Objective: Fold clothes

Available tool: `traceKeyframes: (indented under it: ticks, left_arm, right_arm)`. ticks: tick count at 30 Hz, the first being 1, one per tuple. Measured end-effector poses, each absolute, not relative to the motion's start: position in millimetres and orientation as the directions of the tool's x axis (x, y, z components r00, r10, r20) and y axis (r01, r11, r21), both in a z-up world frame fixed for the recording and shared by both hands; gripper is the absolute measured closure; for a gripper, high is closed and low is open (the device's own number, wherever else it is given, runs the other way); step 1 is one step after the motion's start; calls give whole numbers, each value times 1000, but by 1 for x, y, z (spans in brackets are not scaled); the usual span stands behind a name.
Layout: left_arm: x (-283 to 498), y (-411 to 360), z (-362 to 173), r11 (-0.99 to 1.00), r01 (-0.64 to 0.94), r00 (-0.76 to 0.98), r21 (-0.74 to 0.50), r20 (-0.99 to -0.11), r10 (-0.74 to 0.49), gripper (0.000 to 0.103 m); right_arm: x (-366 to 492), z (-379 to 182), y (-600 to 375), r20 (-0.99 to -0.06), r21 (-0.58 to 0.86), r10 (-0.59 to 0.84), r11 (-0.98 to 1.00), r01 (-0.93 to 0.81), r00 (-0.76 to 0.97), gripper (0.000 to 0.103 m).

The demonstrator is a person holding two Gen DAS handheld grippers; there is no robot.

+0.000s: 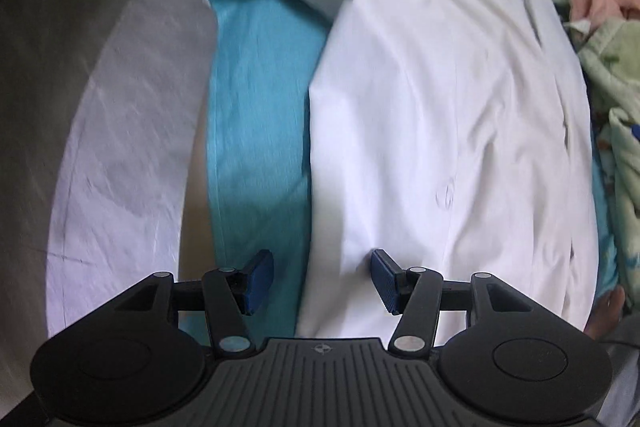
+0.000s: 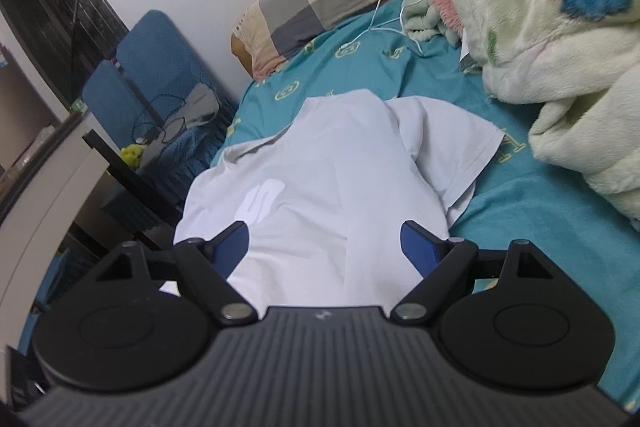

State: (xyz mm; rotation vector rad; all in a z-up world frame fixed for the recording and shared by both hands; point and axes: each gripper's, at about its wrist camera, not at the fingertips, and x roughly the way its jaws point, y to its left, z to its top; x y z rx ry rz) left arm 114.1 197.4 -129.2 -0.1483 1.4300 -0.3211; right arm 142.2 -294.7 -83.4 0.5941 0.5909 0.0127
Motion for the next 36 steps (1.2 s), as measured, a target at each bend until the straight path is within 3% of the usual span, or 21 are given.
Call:
traceKeyframes:
  ticks: [7,10,11,12,17,23,28,32,36]
  left_arm:
    - [92,193,-116,932,217,60,-290,-949,-309,50]
    - [82,194,-108,930,246,43,-274,-955,-293,72]
    - [80,196,-104,930,245,36,-274,-956,-291,95]
    - [78,198,-101,931,243,30,-274,-957,-289,101]
    - [71,213,-78,933,222,-12,-284,-957,-288,102]
    - [64,232,-82,978,148,-39,-147,-989,-143,102]
    - [79,203,-72,978,177,2,-113,-993,-115,94]
    - [81,172,-43,976,206,105,-74,-990,-97,62]
    - [75,139,-8,978,202,253,-52,-962,-103,39]
  right_arm:
    - [128,-80,-310,-534,524,130,826,207,836,19]
    - [126,-81,-317,-528,542,123,810,222,840,19]
    - [127,-81,-319,-526,545,122,808,224,841,19]
    - [127,-81,-320,-525,547,121,807,225,842,19]
    - [128,-78,-323,-523,545,112,806,231,845,19]
    - [123,-71,-340,-502,552,66,792,260,862,19]
    - [122,-69,-352,-503,556,43,781,285,863,19]
    - [119,-67,-357,-502,570,53,771,284,863,18]
    - [118,-64,-356,-506,567,68,777,272,860,19]
